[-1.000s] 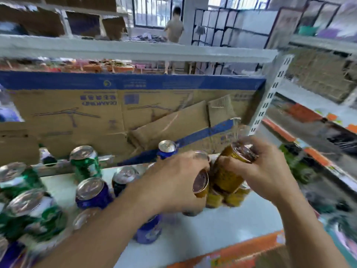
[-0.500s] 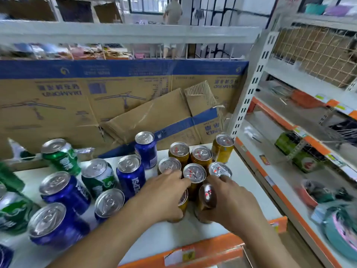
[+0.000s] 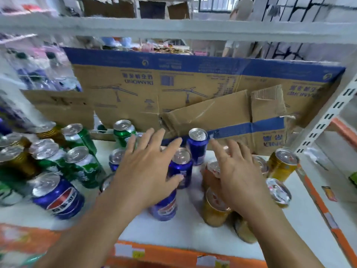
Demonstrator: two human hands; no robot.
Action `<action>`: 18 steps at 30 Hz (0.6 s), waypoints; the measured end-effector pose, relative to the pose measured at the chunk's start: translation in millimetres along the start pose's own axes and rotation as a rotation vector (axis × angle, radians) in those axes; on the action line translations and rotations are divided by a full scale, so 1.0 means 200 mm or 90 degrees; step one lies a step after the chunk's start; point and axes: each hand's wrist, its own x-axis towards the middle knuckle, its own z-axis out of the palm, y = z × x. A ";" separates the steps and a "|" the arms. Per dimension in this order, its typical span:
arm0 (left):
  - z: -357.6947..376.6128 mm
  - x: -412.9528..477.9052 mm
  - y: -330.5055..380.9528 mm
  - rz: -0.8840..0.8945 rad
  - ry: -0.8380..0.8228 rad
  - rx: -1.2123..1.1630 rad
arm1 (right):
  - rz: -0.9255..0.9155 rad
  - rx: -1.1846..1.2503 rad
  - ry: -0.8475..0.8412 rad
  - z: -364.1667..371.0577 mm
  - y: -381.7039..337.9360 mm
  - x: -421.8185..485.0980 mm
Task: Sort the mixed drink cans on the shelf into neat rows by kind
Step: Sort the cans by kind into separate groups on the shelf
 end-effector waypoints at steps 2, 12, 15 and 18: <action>-0.02 -0.08 -0.16 -0.093 0.012 0.001 | -0.064 0.008 -0.004 0.00 -0.15 0.09; -0.01 -0.60 -0.93 -0.404 0.019 0.002 | -0.366 0.027 -0.075 0.02 -1.16 0.33; 0.04 -0.71 -1.17 -0.453 0.003 -0.014 | -0.403 0.026 -0.078 0.05 -1.44 0.39; 0.08 -0.79 -1.45 -0.476 0.000 -0.023 | -0.416 0.012 -0.078 0.11 -1.71 0.48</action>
